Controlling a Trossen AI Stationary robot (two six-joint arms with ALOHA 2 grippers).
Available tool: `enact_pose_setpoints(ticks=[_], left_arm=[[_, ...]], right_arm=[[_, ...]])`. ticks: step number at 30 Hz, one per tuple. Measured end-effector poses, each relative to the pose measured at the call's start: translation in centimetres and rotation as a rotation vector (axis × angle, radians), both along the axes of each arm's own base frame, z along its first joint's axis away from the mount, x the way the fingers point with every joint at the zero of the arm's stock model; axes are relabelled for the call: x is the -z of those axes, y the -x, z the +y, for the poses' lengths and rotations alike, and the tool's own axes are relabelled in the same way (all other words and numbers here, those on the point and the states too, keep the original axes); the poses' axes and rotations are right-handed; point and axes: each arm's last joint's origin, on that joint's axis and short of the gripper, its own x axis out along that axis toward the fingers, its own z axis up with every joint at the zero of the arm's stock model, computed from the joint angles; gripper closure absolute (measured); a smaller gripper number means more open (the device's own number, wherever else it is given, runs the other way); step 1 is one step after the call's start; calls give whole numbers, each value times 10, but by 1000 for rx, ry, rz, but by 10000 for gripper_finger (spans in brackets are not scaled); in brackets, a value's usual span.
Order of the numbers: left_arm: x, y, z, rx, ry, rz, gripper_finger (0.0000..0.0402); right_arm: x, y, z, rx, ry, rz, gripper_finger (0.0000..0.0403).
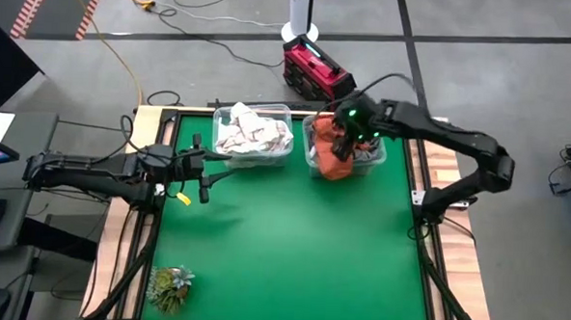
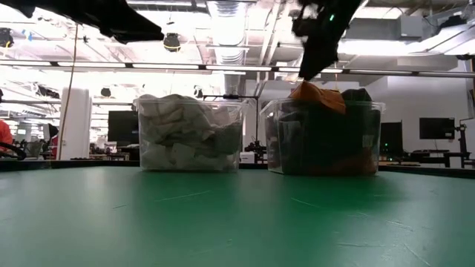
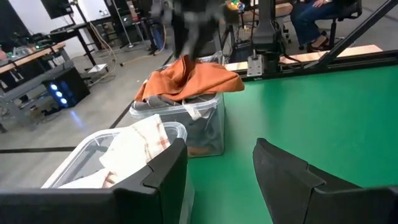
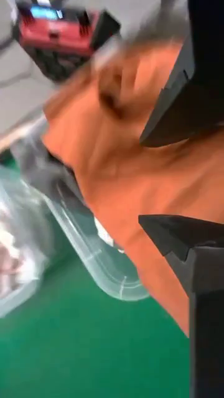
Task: Sort towels by color in basket
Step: Put the orange towel into the right transparent bin
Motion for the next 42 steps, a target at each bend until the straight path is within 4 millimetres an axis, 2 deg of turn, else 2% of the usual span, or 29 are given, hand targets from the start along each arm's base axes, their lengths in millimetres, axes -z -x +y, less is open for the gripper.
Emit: enact_pose_setpoints(ticks=[4,8,11,15,18,23,26,28,31,36,38,40,42], left_arm=[[-1,0,0,2,-12,-8,228],[-1,0,0,3,-23,-8,228],[-1,0,0,6,-50,0,228],[-1,0,0,4,-70,9,228],[-1,0,0,4,-70,10,228],[-1,0,0,9,-101,20,228],[-1,0,0,10,-116,24,228],[-1,0,0,11,-116,24,228],[-1,0,0,11,-115,21,228],[-1,0,0,10,-111,21,228],[-1,0,0,10,-111,21,228],[-1,0,0,10,-111,22,228],[-1,0,0,10,-110,22,228]], right_arm=[[45,-24,-4,-26,-50,78,183],[77,-35,-25,7,-94,132,188],[86,-33,-45,80,-111,129,193],[81,-22,-70,239,-114,83,201],[85,-11,-82,329,-139,99,208],[126,-17,-84,324,-235,241,216],[136,-23,-83,289,-264,278,220],[131,-25,-82,283,-254,266,221],[105,-24,-80,296,-206,200,222],[35,-5,-73,321,-104,49,222],[17,6,-67,319,-99,47,222],[3,14,-59,255,-62,57,222],[-14,20,-44,119,15,53,222]])
